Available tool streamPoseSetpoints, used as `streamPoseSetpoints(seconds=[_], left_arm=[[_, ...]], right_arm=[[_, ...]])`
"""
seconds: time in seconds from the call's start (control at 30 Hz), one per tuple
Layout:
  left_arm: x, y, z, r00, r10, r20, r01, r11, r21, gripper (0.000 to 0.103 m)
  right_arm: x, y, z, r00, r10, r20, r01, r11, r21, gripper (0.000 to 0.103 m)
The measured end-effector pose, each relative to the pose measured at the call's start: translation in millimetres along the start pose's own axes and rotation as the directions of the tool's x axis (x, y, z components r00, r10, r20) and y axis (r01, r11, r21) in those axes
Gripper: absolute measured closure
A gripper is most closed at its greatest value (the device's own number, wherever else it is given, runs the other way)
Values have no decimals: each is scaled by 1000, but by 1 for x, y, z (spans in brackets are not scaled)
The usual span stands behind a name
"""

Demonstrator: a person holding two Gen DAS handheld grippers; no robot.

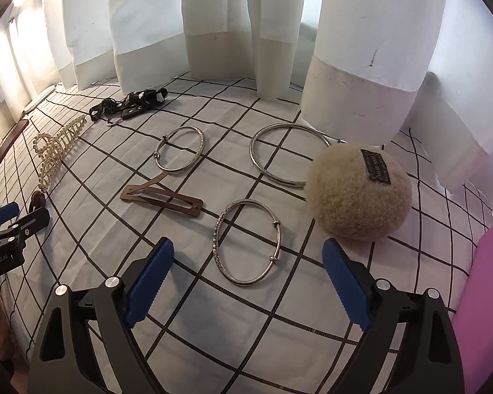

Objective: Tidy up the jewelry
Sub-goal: 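Grasp the black hair tie with the left gripper while the right gripper grasps the silver bangle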

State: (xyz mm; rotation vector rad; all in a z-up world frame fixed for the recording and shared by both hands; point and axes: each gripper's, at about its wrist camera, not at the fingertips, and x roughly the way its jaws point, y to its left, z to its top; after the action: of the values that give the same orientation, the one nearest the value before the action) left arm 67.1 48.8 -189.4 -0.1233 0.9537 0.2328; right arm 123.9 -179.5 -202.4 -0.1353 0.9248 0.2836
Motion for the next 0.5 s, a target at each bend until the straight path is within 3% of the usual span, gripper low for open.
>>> streamPoseSetpoints(seconds=[0.07,0.1,0.17,0.2,0.27,0.3,0.5], left_arm=[[-3,-3,-1,1000,-12,9,12,1000,22,30],[-4,-5,-2,1000,-18,13,18,999,30,33],[-7,-8,-4,999,-26,20,25,999,37,45],[-9,-11,-5,999,-32,26,31,999,45,50],[-12,-16,-7,998,-47,35,45,997,71,83],[-13,-19,-8,998,-49,35,46,995,86,89],[-18,-12,-10,996,-81,35,79,995,67,92]], right_arm=[[-4,2,-1,1000,-6,14,6,1000,-2,41],[-4,3,-1,1000,-5,16,5,1000,-5,44],[-6,8,-1,1000,-2,21,3,1000,-20,62],[-7,10,-1,1000,2,24,-2,1000,-30,65],[-7,12,-2,1000,2,29,-1,1000,-31,65],[-8,12,-3,999,12,33,-11,1000,-26,65],[-14,15,-11,998,33,49,-31,999,-22,65]])
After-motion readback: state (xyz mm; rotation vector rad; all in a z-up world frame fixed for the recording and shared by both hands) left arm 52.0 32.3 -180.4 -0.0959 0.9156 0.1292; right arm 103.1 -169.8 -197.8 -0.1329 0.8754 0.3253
